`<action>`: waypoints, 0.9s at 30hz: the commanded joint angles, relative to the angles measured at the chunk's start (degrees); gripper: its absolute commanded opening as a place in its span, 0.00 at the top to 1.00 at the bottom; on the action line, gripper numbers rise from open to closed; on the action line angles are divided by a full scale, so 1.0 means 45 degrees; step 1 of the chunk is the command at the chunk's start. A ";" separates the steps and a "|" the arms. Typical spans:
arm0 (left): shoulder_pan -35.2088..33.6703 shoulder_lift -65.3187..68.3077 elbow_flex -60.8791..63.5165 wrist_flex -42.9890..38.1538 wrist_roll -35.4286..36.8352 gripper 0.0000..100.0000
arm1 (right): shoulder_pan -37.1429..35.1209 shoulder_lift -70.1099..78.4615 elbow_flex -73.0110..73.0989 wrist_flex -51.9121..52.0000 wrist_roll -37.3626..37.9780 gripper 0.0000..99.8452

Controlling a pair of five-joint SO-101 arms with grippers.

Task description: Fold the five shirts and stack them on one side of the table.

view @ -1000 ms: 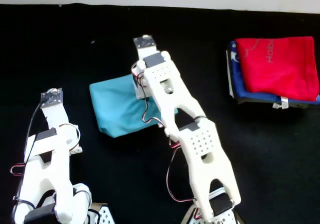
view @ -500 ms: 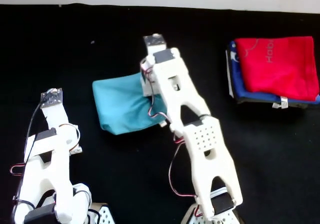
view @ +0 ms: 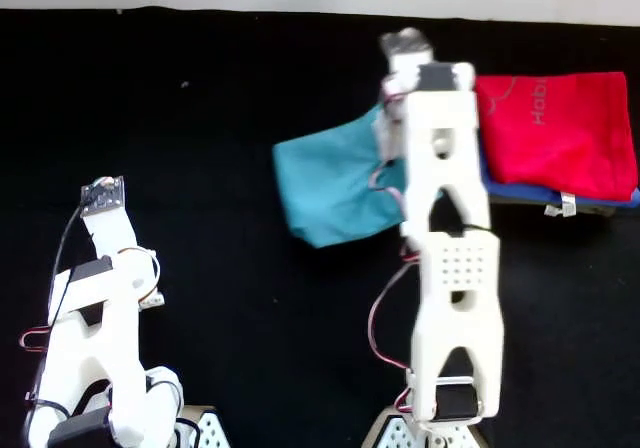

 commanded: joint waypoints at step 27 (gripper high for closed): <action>0.0049 0.0029 0.0010 -0.0274 -0.0039 0.99 | 0.4972 -0.0479 0.0400 -0.1495 0.4396 0.99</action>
